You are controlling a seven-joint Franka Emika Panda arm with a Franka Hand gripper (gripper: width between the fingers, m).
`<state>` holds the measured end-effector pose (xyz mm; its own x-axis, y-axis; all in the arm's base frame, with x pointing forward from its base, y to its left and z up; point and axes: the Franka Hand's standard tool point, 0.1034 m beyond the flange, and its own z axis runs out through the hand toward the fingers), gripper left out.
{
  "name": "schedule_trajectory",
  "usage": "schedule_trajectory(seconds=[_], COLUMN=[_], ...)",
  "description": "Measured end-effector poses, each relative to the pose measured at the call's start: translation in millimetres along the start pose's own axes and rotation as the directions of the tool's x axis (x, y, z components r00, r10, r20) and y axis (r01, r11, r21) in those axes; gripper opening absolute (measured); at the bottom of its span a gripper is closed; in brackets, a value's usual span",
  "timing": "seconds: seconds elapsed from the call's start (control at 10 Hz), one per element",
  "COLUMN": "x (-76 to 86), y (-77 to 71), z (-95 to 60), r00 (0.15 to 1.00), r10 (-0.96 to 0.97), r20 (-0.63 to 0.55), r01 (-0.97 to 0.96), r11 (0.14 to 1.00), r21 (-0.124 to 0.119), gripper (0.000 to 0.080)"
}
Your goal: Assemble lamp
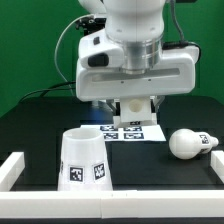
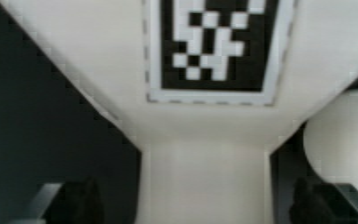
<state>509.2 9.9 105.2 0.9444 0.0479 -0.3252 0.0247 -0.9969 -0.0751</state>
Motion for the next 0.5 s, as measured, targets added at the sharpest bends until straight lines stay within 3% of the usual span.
schedule_trajectory(seconds=[0.1, 0.2, 0.4, 0.5], x=[13.8, 31.4, 47.6, 48.6], y=[-12.0, -14.3, -23.2, -19.3], z=[-18.6, -26.4, -31.4, -29.9], r00=[0.994, 0.960, 0.882, 0.841], r10=[0.003, 0.021, 0.035, 0.033], r20=[-0.112, -0.279, -0.470, -0.540], r01=[0.001, -0.007, -0.024, -0.027], r11=[0.999, 0.999, 0.999, 0.999], r21=[0.035, 0.048, 0.030, 0.018], gripper=[0.0527, 0.0527, 0.0527, 0.0527])
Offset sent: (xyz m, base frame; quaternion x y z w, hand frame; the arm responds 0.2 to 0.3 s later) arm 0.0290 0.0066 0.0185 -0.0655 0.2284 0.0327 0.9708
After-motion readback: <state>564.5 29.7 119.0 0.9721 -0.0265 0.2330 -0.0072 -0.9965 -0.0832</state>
